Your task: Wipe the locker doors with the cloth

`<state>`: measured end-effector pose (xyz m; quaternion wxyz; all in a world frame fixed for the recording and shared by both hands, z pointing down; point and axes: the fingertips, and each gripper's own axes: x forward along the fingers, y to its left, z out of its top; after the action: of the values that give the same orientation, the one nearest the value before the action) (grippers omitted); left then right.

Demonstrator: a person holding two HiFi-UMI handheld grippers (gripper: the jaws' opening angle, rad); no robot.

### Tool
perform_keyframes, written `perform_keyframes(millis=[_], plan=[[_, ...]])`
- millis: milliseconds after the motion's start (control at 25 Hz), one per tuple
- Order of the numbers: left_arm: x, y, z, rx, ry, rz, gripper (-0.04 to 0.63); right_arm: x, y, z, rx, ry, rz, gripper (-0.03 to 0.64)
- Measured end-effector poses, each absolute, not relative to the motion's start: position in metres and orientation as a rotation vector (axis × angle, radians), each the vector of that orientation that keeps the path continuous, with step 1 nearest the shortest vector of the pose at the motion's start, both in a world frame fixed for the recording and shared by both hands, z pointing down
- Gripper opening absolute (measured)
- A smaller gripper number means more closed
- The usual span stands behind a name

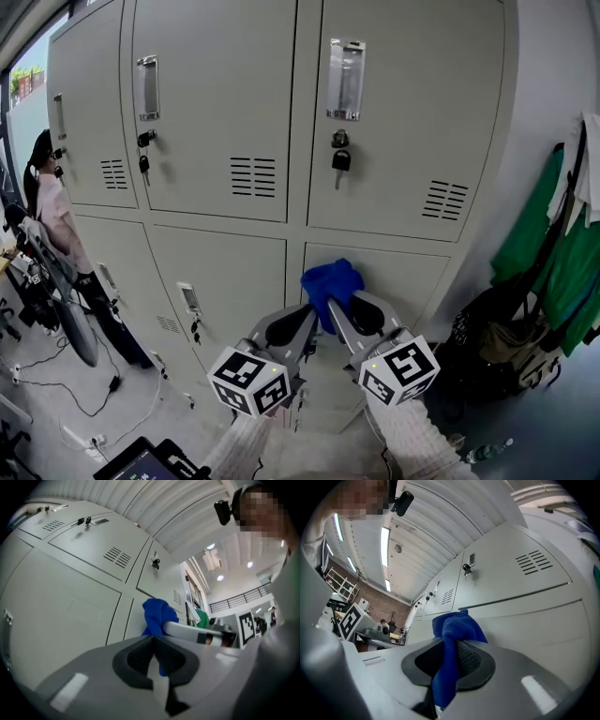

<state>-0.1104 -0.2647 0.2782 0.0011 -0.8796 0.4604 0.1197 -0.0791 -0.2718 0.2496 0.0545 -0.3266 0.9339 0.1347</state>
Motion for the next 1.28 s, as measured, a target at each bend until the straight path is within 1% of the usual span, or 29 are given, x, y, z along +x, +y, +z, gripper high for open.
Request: perform_keyframes(millis=[240, 520, 800, 1280], plan=[[-0.128, -0.277, 0.247, -2.700, 1.423, 0.435, 0.006, -0.093, -0.293, 0.223, -1.043, 2.796, 0.450, 0.057], [-0.138, -0.287, 0.252, -2.737, 1.427, 0.438, 0.006, -0.097, -0.306, 0.226, -1.082, 2.784, 0.400, 0.057], [-0.135, -0.294, 0.274, -2.791, 1.432, 0.397, 0.006, -0.096, -0.308, 0.241, -1.083, 2.793, 0.374, 0.057], [-0.128, -0.291, 0.346, -2.942, 1.510, 0.293, 0.006, -0.087, -0.311, 0.316, -1.119, 2.880, 0.172, 0.057]])
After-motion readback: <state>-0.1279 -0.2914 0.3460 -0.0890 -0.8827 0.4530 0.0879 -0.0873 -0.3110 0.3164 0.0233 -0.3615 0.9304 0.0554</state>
